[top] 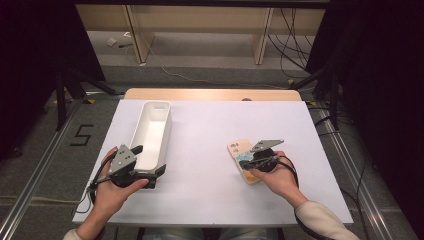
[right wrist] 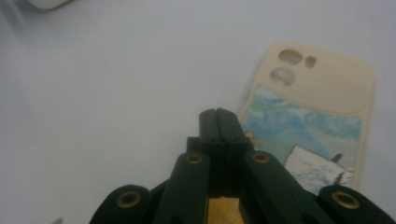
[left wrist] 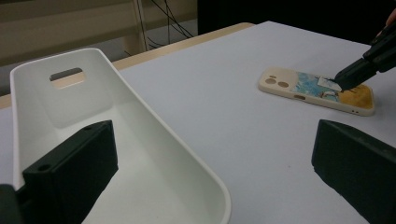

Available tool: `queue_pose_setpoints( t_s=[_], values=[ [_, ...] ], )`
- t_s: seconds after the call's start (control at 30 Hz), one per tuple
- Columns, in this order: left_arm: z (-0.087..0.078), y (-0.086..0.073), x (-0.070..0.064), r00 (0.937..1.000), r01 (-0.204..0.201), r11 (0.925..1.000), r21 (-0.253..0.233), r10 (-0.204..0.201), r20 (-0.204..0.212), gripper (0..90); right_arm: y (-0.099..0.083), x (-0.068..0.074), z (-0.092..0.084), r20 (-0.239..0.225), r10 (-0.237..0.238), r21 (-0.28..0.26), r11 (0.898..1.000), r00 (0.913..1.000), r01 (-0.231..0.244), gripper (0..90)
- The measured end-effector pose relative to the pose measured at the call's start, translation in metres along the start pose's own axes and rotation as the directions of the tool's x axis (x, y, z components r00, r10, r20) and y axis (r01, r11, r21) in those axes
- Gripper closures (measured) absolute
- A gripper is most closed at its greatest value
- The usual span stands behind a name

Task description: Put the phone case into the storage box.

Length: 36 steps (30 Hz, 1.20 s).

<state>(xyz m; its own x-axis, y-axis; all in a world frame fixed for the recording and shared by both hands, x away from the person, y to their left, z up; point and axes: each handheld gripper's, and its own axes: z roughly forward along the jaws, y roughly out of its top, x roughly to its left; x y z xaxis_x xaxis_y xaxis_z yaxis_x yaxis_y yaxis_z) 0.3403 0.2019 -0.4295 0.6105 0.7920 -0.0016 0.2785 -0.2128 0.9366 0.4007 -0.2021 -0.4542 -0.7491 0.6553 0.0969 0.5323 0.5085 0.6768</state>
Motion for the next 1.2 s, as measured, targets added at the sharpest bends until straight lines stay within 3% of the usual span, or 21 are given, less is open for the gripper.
queue_pose_setpoints(
  t_s=[0.17, 0.27, 0.7, 0.9, 1.1, 1.2],
  values=[
    [0.000, 0.000, 0.000, 1.0000, 0.000, 1.0000, 0.001, 0.000, 0.000, 0.0, -0.004, 0.006, 0.010, -0.019, 0.023, 0.091, 0.996, 0.9996, -0.021, 90.0],
    [0.000, 0.000, 0.000, 1.0000, 0.000, 1.0000, 0.001, 0.000, -0.001, 0.0, -0.006, 0.007, 0.013, -0.009, 0.009, 0.115, 0.993, 0.9999, -0.008, 90.0],
    [0.000, 0.000, 0.000, 1.0000, 0.001, 1.0000, 0.000, -0.001, 0.003, 0.0, -0.008, 0.010, 0.015, 0.014, -0.002, 0.181, 0.983, 0.9999, -0.001, 90.0],
    [-0.001, 0.000, 0.000, 1.0000, 0.001, 1.0000, 0.000, -0.001, 0.003, 0.0, -0.010, 0.006, 0.010, 0.035, 0.024, 0.221, 0.975, 0.9991, -0.031, 90.0],
    [-0.001, 0.000, 0.000, 1.0000, 0.002, 1.0000, -0.001, -0.002, 0.004, 0.1, -0.010, 0.002, 0.007, 0.032, 0.018, 0.240, 0.970, 0.9993, -0.025, 90.0],
    [-0.001, 0.000, 0.000, 1.0000, 0.001, 1.0000, -0.001, -0.001, 0.006, 0.1, -0.005, -0.002, 0.002, 0.033, 0.022, 0.193, 0.981, 0.9992, -0.028, 74.3]
  ],
)
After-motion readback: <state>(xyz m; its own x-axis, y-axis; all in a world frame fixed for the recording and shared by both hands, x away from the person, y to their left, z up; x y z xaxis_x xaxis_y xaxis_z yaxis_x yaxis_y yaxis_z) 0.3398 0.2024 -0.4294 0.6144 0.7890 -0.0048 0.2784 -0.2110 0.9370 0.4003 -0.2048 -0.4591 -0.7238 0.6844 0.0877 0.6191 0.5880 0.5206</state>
